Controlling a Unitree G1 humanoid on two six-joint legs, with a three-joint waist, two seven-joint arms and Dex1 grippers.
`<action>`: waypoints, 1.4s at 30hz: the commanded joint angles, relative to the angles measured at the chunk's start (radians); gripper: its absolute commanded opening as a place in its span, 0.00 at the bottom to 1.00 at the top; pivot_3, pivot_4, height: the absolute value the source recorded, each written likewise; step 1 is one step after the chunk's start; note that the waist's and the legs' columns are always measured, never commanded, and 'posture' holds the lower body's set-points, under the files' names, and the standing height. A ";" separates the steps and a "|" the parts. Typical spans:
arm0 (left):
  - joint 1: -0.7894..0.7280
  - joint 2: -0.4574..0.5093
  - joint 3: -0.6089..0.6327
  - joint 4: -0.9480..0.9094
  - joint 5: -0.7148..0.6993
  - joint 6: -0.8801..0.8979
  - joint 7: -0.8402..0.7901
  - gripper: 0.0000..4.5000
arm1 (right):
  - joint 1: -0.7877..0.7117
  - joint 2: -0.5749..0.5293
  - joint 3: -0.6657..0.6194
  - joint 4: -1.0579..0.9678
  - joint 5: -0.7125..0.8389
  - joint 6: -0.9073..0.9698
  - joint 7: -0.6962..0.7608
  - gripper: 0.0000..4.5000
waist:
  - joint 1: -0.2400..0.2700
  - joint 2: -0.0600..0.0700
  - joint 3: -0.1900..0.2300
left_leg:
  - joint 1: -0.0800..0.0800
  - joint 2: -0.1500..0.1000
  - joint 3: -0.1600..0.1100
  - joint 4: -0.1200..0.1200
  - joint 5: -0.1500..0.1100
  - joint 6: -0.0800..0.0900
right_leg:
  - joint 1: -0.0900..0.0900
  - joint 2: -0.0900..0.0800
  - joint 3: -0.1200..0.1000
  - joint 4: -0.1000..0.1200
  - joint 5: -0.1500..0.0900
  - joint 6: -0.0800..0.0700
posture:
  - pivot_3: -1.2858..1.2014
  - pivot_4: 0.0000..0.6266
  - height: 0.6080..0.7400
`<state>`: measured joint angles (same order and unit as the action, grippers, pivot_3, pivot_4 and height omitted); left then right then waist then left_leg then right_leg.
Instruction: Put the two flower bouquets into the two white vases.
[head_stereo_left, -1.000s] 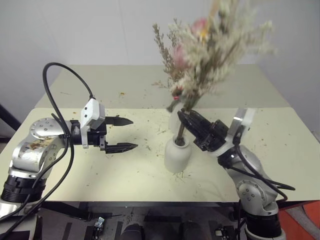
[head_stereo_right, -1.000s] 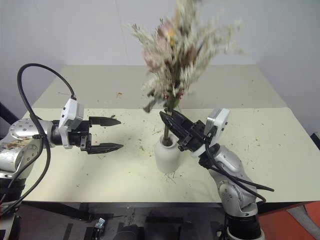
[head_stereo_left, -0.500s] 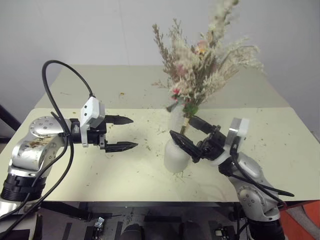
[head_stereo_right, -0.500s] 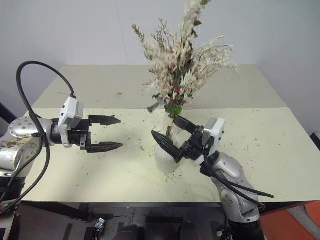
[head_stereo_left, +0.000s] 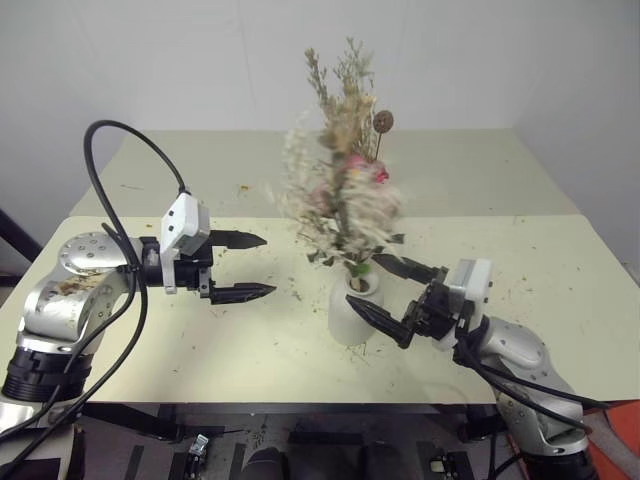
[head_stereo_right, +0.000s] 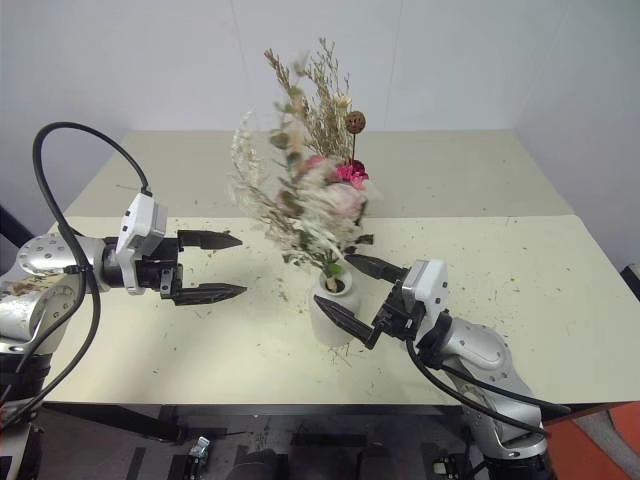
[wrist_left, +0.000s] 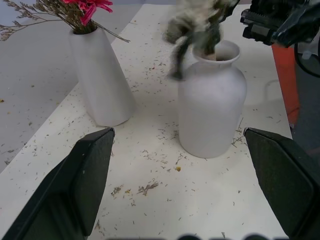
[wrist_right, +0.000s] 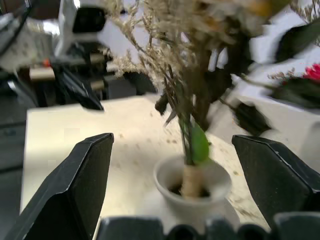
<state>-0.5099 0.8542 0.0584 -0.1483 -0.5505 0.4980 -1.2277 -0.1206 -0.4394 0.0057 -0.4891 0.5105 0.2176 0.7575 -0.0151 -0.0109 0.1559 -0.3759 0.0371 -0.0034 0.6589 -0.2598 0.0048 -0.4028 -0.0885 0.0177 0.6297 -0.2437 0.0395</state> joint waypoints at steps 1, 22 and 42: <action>-0.017 0.005 0.021 -0.008 -0.001 -0.021 -0.001 1.00 | 0.017 -0.025 -0.065 -0.015 0.006 -0.043 0.009 0.99 | 0.001 0.000 0.000 | 0.000 0.000 0.000 0.000 0.000 0.000 | 0.000 0.000 0.000 0.000 0.000 0.000 | 0.52 0.24 1.00; 0.032 0.046 0.101 0.030 0.001 -0.050 -0.003 1.00 | 0.329 -0.514 -0.821 0.061 0.221 0.108 0.321 0.99 | 0.003 -0.001 0.001 | 0.009 0.000 0.000 0.000 0.000 0.001 | 0.013 0.000 -0.001 -0.004 -0.001 0.000 | 0.52 0.24 1.00; 0.043 0.086 0.116 0.057 -0.006 -0.059 -0.005 1.00 | 0.416 -0.530 -0.881 -0.001 0.189 0.159 0.390 0.99 | 0.003 -0.003 0.002 | 0.008 0.000 0.000 0.000 -0.001 0.001 | 0.013 -0.001 -0.001 -0.004 -0.001 0.001 | 0.52 0.24 1.00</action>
<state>-0.4362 0.9171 0.1405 -0.0944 -0.5510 0.4440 -1.2174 0.2939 -0.9750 -0.8333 -0.4553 0.6863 0.3774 1.1482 -0.0121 -0.0140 0.1575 -0.3678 0.0373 -0.0030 0.6588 -0.2604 0.0054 -0.3901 -0.0890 0.0166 0.6254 -0.2446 0.0400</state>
